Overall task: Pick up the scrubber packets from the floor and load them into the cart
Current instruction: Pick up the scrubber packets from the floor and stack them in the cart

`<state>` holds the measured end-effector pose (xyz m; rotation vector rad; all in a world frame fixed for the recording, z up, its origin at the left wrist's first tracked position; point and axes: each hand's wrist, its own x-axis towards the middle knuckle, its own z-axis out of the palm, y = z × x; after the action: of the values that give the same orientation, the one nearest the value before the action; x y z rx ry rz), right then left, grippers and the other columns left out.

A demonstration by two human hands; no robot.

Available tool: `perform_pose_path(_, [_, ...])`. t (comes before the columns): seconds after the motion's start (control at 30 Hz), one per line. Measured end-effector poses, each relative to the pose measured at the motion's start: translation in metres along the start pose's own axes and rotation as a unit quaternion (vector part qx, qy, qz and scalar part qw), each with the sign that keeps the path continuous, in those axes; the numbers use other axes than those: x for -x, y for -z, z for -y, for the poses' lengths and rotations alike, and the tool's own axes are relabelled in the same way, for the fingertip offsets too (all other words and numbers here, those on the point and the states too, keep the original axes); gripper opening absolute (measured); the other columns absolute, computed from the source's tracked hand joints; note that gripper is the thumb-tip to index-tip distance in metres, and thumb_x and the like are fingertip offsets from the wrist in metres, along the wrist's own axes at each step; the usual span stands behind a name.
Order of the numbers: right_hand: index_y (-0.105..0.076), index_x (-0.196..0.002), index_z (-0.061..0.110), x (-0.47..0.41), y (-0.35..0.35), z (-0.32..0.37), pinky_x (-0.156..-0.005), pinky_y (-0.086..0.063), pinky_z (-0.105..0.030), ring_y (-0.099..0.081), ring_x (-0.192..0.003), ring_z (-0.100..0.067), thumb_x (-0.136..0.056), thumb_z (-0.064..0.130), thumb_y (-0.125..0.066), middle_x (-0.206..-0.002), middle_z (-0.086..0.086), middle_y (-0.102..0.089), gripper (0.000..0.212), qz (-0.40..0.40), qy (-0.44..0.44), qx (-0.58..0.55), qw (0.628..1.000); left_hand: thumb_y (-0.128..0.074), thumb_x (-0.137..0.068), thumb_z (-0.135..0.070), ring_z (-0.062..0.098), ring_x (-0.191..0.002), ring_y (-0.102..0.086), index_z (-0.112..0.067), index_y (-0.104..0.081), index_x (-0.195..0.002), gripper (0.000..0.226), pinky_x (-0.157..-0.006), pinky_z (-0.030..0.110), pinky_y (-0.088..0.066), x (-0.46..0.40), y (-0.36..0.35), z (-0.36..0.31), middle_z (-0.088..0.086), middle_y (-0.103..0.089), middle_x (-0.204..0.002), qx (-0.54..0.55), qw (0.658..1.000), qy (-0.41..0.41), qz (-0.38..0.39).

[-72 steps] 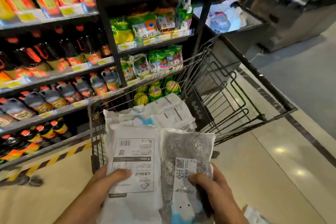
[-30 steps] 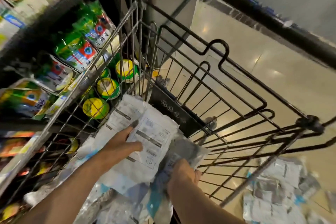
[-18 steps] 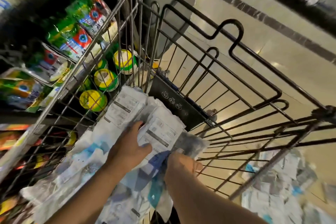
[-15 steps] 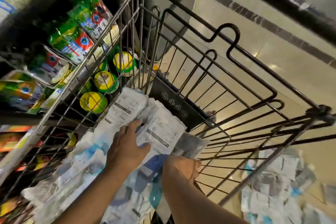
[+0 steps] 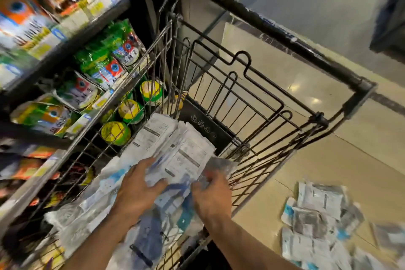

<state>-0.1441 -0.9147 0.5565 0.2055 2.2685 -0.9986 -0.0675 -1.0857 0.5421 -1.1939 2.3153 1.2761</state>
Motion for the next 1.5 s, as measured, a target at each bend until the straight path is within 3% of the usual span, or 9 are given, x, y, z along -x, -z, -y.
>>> perform_pose_path(0.07, [-0.058,-0.132,0.026,0.019,0.012,0.003,-0.07,-0.042,-0.003,-0.057,-0.103,-0.009,-0.098,0.035,-0.063,-0.127,0.009,-0.061,0.035,0.041,0.053,0.01,0.998,-0.08,-0.089,-0.024,0.018,-0.128,-0.054,-0.027,-0.055,-0.138,0.056,-0.098,0.031,-0.043,0.023,0.01,-0.001,-0.004,-0.06,-0.134,0.042,0.999,-0.01,0.018])
perform_pose_path(0.13, [-0.062,-0.127,0.026,0.04,0.024,0.005,-0.082,-0.045,-0.012,-0.061,-0.108,-0.008,-0.098,0.03,-0.062,-0.126,0.011,-0.065,0.029,0.064,0.084,-0.007,0.994,-0.078,-0.091,-0.022,0.015,-0.122,-0.055,-0.027,-0.057,-0.134,0.048,-0.097,0.032,-0.045,0.048,0.019,-0.002,-0.006,-0.062,-0.126,0.075,0.996,-0.015,0.04])
perform_pose_path(0.33, [-0.071,-0.102,0.029,0.11,0.066,-0.013,-0.073,-0.054,-0.016,-0.068,-0.085,-0.002,-0.095,0.025,-0.069,-0.097,0.013,-0.073,0.008,0.069,0.067,-0.107,0.99,-0.073,-0.095,-0.021,0.004,-0.115,-0.062,-0.033,-0.062,-0.123,0.032,-0.089,0.022,-0.047,0.117,0.037,0.006,-0.008,-0.067,-0.119,0.104,0.992,-0.03,0.067])
perform_pose_path(0.5, [-0.074,-0.096,0.027,0.157,0.104,-0.036,-0.082,-0.057,-0.027,-0.069,-0.087,-0.008,-0.095,0.018,-0.069,-0.095,0.01,-0.076,0.01,0.039,0.066,-0.175,0.982,-0.071,-0.096,-0.011,0.015,-0.115,-0.067,-0.027,-0.066,-0.12,0.029,-0.096,0.031,-0.051,0.159,0.035,0.005,0.0,-0.071,-0.116,0.136,0.988,-0.027,0.07])
perform_pose_path(0.67, [-0.074,-0.091,0.026,0.187,0.134,-0.047,-0.084,-0.058,-0.034,-0.071,-0.088,-0.013,-0.091,0.017,-0.071,-0.092,0.004,-0.075,0.01,0.036,0.078,-0.215,0.973,-0.067,-0.097,-0.008,0.004,-0.099,-0.069,-0.023,-0.068,-0.118,0.025,-0.084,0.023,-0.048,0.19,0.024,-0.026,-0.001,-0.074,-0.109,0.152,0.984,-0.057,0.078])
perform_pose_path(0.8, [-0.073,-0.094,0.024,0.205,0.164,-0.067,-0.087,-0.058,-0.036,-0.071,-0.091,-0.017,-0.092,0.021,-0.071,-0.094,0.003,-0.075,0.005,0.031,0.098,-0.24,0.965,-0.071,-0.095,-0.009,0.014,-0.105,-0.069,-0.024,-0.07,-0.111,0.022,-0.085,0.026,-0.049,0.211,-0.002,-0.049,-0.001,-0.075,-0.108,0.134,0.984,-0.085,0.084])
perform_pose_path(1.07, [-0.073,-0.094,0.028,0.249,0.23,-0.161,-0.086,-0.059,-0.037,-0.072,-0.091,-0.016,-0.092,0.022,-0.073,-0.096,0.002,-0.075,0.006,-0.058,0.071,-0.289,0.953,-0.073,-0.094,-0.02,0.008,-0.106,-0.068,-0.036,-0.072,-0.109,0.022,-0.093,0.029,-0.051,0.274,-0.082,-0.107,-0.013,-0.076,-0.106,0.057,0.972,-0.161,0.164])
perform_pose_path(1.2, [-0.075,-0.093,0.031,0.285,0.269,-0.222,-0.084,-0.059,-0.031,-0.074,-0.091,-0.016,-0.091,0.022,-0.074,-0.096,0.002,-0.076,0.009,-0.099,0.03,-0.332,0.938,-0.073,-0.093,-0.016,0.001,-0.1,-0.069,-0.032,-0.071,-0.111,0.024,-0.082,0.015,-0.05,0.315,-0.127,-0.131,-0.011,-0.076,-0.107,0.012,0.956,-0.198,0.218])
perform_pose_path(1.5, [-0.074,-0.092,0.02,0.392,0.327,-0.365,-0.076,-0.053,-0.03,-0.074,-0.088,-0.026,-0.092,0.015,-0.075,-0.096,-0.009,-0.076,0.006,-0.302,-0.114,-0.448,0.833,-0.075,-0.091,-0.012,0.013,-0.103,-0.072,-0.027,-0.074,-0.105,0.02,-0.084,0.026,-0.052,0.377,-0.259,-0.172,-0.008,-0.08,-0.1,-0.083,0.888,-0.244,0.381])
